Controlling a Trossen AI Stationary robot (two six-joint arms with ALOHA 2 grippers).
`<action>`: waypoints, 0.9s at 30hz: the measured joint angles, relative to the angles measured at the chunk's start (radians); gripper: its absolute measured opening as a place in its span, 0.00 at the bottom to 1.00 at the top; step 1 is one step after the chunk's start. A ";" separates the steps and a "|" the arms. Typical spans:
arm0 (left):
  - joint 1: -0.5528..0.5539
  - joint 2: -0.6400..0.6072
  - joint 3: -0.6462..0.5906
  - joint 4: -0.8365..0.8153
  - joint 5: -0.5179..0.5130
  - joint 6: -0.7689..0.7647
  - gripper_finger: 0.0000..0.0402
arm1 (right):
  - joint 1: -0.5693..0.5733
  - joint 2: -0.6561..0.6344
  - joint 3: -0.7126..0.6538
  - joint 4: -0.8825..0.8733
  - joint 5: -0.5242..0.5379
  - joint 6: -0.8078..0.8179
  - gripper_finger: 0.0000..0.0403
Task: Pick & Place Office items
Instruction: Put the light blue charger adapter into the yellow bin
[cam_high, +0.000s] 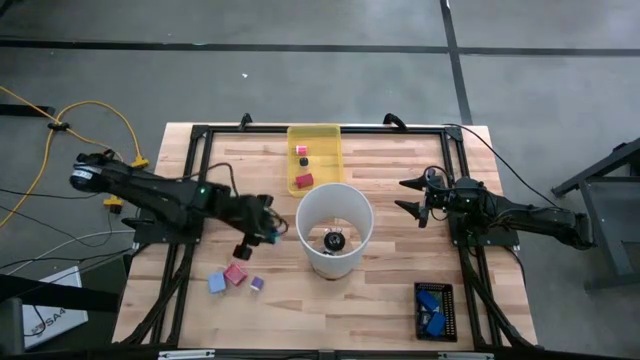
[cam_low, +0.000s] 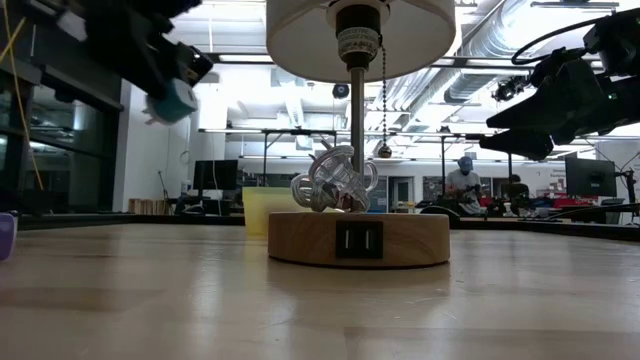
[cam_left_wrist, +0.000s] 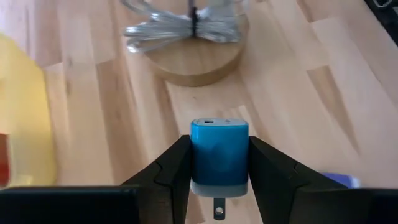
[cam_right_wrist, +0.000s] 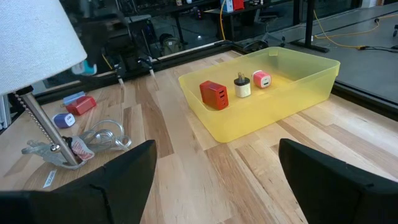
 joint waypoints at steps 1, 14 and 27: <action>0.024 -0.001 0.000 -0.001 0.017 0.017 0.32 | 0.000 0.000 0.000 0.000 0.000 0.000 0.81; 0.386 0.000 0.000 -0.013 0.203 0.215 0.32 | 0.000 0.000 0.000 0.000 0.000 0.000 0.81; 0.663 0.000 0.000 -0.013 0.229 0.286 0.32 | 0.000 0.000 0.000 0.000 0.000 0.000 0.81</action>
